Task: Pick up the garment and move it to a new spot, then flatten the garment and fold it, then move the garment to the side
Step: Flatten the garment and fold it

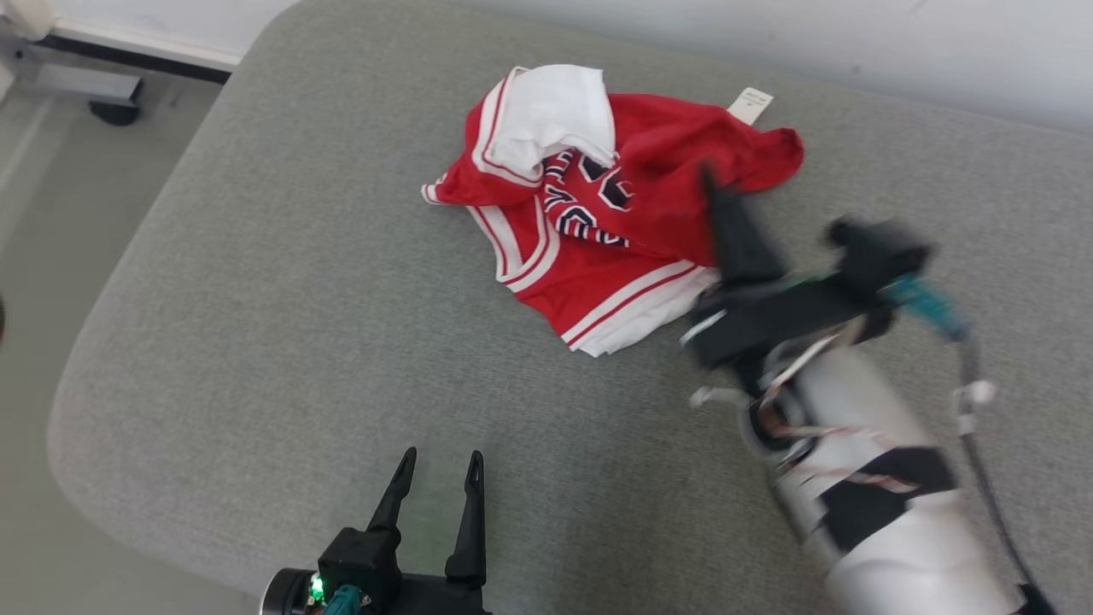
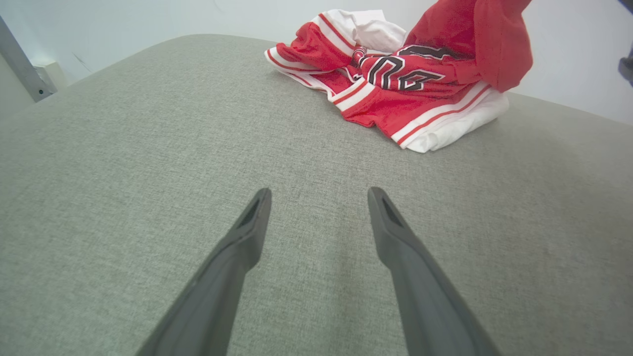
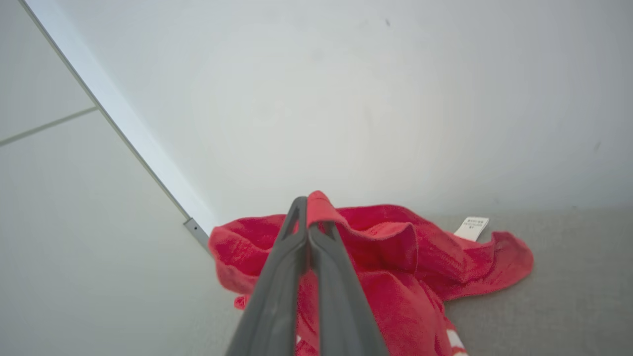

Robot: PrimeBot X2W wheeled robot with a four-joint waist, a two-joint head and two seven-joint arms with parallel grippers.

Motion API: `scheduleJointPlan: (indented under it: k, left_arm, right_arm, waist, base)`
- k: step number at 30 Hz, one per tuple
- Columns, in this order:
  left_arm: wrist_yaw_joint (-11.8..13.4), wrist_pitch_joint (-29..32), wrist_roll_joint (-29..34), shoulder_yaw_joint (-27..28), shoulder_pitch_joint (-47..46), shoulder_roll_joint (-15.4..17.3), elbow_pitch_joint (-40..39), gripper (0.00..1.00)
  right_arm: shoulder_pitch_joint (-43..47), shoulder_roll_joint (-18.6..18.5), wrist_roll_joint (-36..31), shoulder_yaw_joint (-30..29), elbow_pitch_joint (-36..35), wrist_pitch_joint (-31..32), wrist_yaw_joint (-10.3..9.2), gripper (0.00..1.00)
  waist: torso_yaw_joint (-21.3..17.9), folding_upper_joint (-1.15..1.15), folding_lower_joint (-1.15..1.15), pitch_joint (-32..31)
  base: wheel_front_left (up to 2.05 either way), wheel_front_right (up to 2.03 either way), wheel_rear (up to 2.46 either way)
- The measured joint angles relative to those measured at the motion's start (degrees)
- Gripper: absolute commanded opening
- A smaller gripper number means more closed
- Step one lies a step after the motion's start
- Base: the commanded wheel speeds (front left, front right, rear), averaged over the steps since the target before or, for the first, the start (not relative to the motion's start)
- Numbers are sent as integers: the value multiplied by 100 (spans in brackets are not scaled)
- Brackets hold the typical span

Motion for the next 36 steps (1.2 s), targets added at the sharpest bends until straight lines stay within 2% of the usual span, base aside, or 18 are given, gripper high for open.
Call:
scheduleJointPlan:
  k: [4, 7, 12, 13, 14, 15, 19, 22, 27, 36]
  left_arm:
    - [-48, 0, -1, -46, 0, -1, 44, 100]
    - [-80, 0, -3, -111, -1, -3, 82, 100]
    - [-105, 0, -1, -176, -49, -4, 111, 100]
    - [-105, 0, 0, -177, -66, -5, 112, 100]
    - [-105, 0, 0, -177, -66, -5, 112, 100]
    - [-108, 0, 2, -178, -69, -5, 118, 100]
    - [-119, 0, 26, -144, -60, -3, 154, 100]
    - [-145, 0, 56, -91, -46, -7, 178, 100]
    - [-168, 0, 114, 75, 63, -5, 248, 100]
    - [-198, 0, 180, 542, 207, -4, 325, 100]
  right_arm:
    - [-88, -455, -109, -942, -189, 0, -1, 0]
    - [-84, -789, -408, -1313, 79, 1, -1, 0]
    - [34, -1115, -891, -1730, 820, 0, 0, 0]
    - [74, -1159, -966, -1851, 1121, 2, -1, 23]
    - [74, -1159, -966, -1851, 1121, 2, -1, 72]
    - [131, -1196, -1098, -1934, 1367, 3, -1, 100]
    - [240, -1196, -1571, -2504, 1415, 1, -1, 100]
    - [571, -1032, -1879, -2852, 925, 1, 0, 100]
    - [1273, -628, -2148, -3155, -343, 0, 0, 100]
    - [2663, -310, -2318, -2147, -2142, 0, 0, 100]
  waist:
    - [-186, 0, 0, -54]
    - [-308, 0, 0, -108]
    - [-429, 0, 0, -162]
    - [-438, 0, 0, -165]
    - [-438, 0, 0, -165]
    - [-445, 0, 0, -173]
    - [-508, 0, 0, -207]
    - [-595, 0, -1, -260]
    - [-801, 0, -1, -402]
    - [-1348, 0, -1, -702]
  base:
    - [0, 0, 0]
    - [0, 0, 0]
    - [0, 0, 0]
    - [0, 0, 0]
    - [0, 0, 0]
    - [0, 0, 0]
    - [0, 0, 0]
    - [0, 0, 0]
    - [0, 0, 0]
    - [0, 0, 0]
